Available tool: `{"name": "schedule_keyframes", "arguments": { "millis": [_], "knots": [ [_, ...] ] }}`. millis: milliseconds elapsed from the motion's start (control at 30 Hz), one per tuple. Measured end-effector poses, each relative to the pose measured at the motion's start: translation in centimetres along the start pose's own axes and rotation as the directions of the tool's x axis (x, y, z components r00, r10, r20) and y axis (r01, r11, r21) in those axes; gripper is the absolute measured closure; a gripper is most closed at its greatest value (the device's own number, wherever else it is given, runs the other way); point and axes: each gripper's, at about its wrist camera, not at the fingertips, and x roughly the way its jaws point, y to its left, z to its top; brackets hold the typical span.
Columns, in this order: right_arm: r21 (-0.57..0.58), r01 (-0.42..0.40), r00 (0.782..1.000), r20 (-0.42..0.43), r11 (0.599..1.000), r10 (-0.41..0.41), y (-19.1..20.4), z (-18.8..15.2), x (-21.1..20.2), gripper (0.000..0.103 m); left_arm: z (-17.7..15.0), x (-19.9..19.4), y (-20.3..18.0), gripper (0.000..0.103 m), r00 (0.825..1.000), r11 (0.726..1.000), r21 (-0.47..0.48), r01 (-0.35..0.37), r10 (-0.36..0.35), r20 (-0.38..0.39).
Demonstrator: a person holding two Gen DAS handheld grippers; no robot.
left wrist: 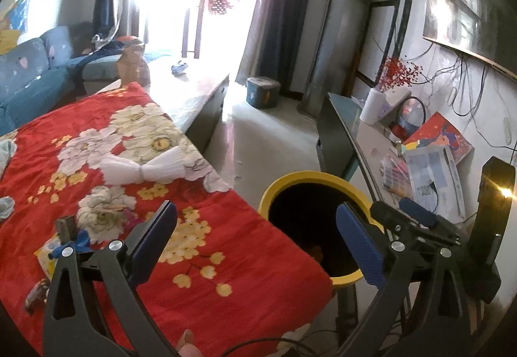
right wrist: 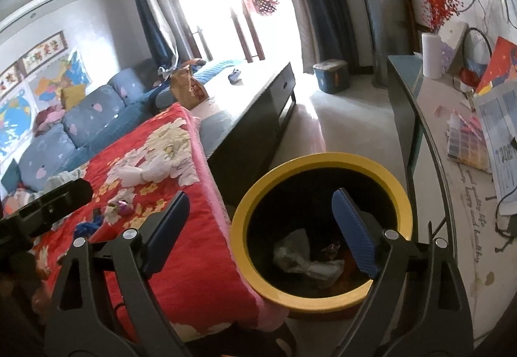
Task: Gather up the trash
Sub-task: 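Open both tools inside the bin rim, dropping the bag and wrapper, then move both open tools back toward the remaining trash on the bedspread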
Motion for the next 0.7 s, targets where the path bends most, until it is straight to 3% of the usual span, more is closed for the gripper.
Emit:
{"name": "schedule_keyframes", "arguments": {
  "millis": [700],
  "knots": [
    [-0.091,-0.03,1.0,0.004,0.995,0.03,4.2,-0.6,-1.3,0.021,-1.5,-3.9,4.4,0.007,0.995,0.995,-0.067,-0.074,0.078,0.06]
  ]
}}
